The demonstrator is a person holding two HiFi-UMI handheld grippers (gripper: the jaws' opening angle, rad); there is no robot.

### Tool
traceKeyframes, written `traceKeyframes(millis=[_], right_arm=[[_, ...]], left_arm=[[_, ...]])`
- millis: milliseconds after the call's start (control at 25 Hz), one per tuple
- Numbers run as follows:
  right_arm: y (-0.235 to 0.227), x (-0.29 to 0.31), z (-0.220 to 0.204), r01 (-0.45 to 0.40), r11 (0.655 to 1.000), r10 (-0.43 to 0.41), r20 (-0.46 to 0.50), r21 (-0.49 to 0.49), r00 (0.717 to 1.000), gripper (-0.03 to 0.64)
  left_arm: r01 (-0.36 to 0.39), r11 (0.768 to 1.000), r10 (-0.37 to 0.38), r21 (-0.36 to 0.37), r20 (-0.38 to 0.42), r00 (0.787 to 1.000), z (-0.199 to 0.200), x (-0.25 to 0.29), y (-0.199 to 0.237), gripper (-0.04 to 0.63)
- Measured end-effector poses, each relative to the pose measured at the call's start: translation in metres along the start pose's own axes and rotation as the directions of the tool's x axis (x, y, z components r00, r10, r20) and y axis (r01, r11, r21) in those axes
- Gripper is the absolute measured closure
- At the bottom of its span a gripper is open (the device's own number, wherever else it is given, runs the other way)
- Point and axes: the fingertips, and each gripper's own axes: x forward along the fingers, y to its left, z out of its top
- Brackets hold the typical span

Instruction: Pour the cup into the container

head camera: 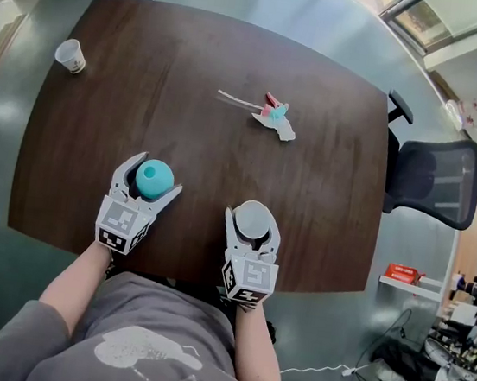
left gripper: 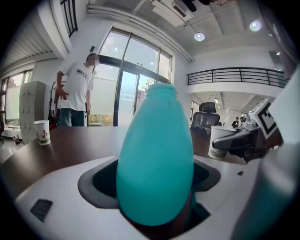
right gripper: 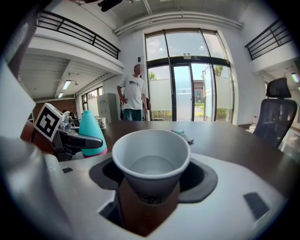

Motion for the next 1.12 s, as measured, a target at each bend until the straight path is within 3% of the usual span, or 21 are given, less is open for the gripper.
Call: traceKeyframes(millis=[560,800,1120], right_arm=[[0.028,-0.023,0.055,-0.184,0.983,0.184,-0.016,-0.005,0.983,0.314],[0.034,-0.037,0.09,-0.231,0.971,0.23,-0.022,-0.067,0.973,0.314],[0.046,-0.048,0.108,-0.274,0.949,0.269,-0.049,-0.155,0.962,0.314]], left_arm=[[0.144,0.986,-0.143,0.089,-0.013,0.99,0.055,-0.031,-0.057,0.172],[0.201,0.968,-0.199,0.151,-0.028,0.98,0.063,-0.041,-0.084,0.172],[0.214,0.968,-0.212,0.13,-0.026,0.977,0.067,-0.045,-0.097,0.172]])
